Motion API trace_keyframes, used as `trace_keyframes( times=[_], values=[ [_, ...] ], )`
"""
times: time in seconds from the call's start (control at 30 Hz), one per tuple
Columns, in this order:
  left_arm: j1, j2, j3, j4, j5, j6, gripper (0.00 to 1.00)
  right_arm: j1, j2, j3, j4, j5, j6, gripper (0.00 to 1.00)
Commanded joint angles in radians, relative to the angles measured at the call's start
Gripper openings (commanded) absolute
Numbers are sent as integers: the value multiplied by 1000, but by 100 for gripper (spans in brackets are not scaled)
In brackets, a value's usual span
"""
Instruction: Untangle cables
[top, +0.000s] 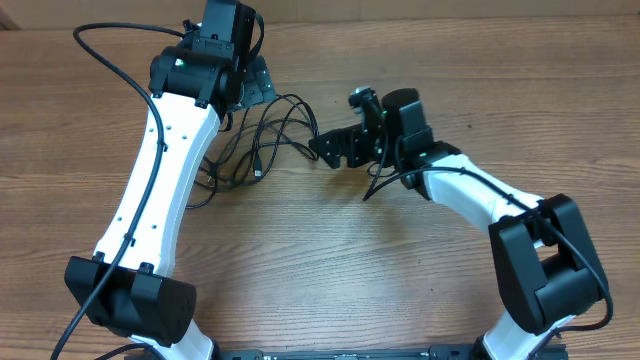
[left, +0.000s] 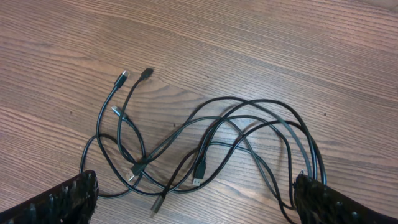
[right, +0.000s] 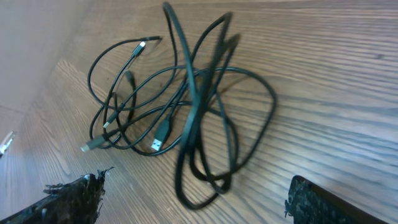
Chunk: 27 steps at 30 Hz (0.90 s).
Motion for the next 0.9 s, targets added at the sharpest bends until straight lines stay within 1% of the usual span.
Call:
trace_keyframes(
  times=[0.0, 0.03, 0.07, 0.1, 0.13, 0.2, 0.3, 0.57, 0.67, 0.7, 0.73, 0.77, 0.8, 0.83, 0.87],
  values=[
    [11, 13, 2, 0, -21, 20, 100, 29, -1, 5, 14, 62, 3, 93],
    [11, 13, 2, 0, -21, 20, 100, 32, -1, 5, 17, 62, 3, 90],
    [11, 13, 2, 0, -21, 20, 100, 34, -1, 5, 18, 62, 3, 82],
    [11, 13, 2, 0, -21, 20, 100, 34, -1, 5, 18, 62, 3, 77],
    [11, 13, 2, 0, -21, 20, 100, 34, 1, 5, 16, 63, 3, 69],
    [11, 13, 2, 0, -21, 20, 99, 34, 6, 5, 17, 65, 3, 61],
    [11, 13, 2, 0, -21, 20, 100, 34, 24, 5, 17, 65, 3, 53],
    [11, 13, 2, 0, -21, 20, 99, 36, 38, 5, 20, 66, -1, 50],
    [11, 13, 2, 0, -21, 20, 100, 36, 64, 5, 37, 66, -1, 46],
    [11, 13, 2, 0, -21, 20, 100, 36, 76, 5, 45, 65, -1, 44],
    [11, 13, 2, 0, -21, 20, 100, 36, 86, 5, 49, 65, -1, 39],
    [11, 13, 2, 0, -21, 20, 100, 36, 100, 5, 51, 65, 0, 31],
    [11, 13, 2, 0, -21, 20, 99, 36, 103, 5, 51, 65, -1, 28],
    [11, 13, 2, 0, -21, 20, 100, 36, 106, 5, 51, 65, 0, 19],
    [11, 13, 2, 0, -21, 20, 100, 36, 106, 5, 51, 65, 0, 13]
  ],
)
